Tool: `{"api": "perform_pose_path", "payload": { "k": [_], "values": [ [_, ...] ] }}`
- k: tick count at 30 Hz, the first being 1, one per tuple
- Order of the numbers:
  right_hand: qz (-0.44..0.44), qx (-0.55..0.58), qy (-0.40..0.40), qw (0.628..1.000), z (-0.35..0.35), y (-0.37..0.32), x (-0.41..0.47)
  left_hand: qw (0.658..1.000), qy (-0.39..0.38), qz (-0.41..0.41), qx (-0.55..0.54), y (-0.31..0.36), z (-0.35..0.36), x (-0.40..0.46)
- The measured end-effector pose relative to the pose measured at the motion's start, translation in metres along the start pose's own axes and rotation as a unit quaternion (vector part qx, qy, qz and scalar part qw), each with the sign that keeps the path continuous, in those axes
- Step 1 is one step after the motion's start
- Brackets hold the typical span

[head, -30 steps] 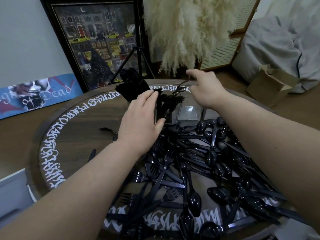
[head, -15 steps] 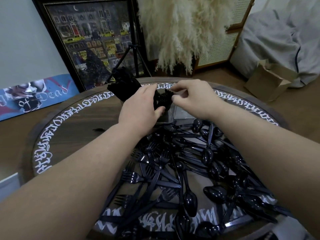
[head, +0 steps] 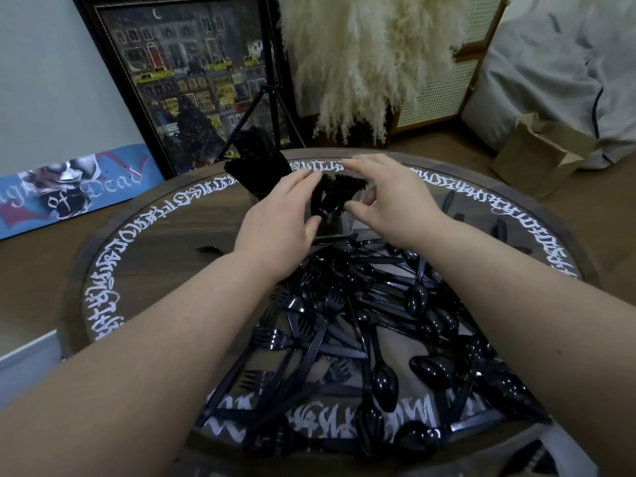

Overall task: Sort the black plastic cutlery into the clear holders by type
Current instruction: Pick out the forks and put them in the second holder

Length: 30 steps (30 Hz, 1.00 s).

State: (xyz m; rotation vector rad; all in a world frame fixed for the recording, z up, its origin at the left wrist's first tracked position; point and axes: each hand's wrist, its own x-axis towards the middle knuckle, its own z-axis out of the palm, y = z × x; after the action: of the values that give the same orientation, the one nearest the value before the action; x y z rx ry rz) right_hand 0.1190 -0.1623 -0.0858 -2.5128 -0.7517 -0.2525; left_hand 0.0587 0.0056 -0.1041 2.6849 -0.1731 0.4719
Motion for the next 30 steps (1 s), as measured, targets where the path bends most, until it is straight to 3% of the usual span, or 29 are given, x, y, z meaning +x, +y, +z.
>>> {"api": "perform_pose_path", "payload": {
  "k": [5, 12, 18, 30],
  "values": [
    [0.002, 0.033, 0.043, 0.999, -0.002, -0.027, -0.028, 0.999, -0.019, -0.043, 0.014, -0.022, -0.016, -0.040],
    [0.077, -0.055, -0.139, 0.986, 0.025, -0.050, -0.069, 0.980, -0.119, -0.136, 0.081, -0.038, -0.033, -0.100],
    [0.152, -0.052, -0.179, 0.971, 0.040, -0.052, -0.099, 0.939, -0.274, -0.171, 0.117, -0.032, -0.019, -0.120],
    [0.147, -0.142, -0.145, 0.968, 0.076, -0.070, -0.090, 0.968, -0.144, -0.199, 0.046, -0.040, 0.006, -0.101]
  ]
}}
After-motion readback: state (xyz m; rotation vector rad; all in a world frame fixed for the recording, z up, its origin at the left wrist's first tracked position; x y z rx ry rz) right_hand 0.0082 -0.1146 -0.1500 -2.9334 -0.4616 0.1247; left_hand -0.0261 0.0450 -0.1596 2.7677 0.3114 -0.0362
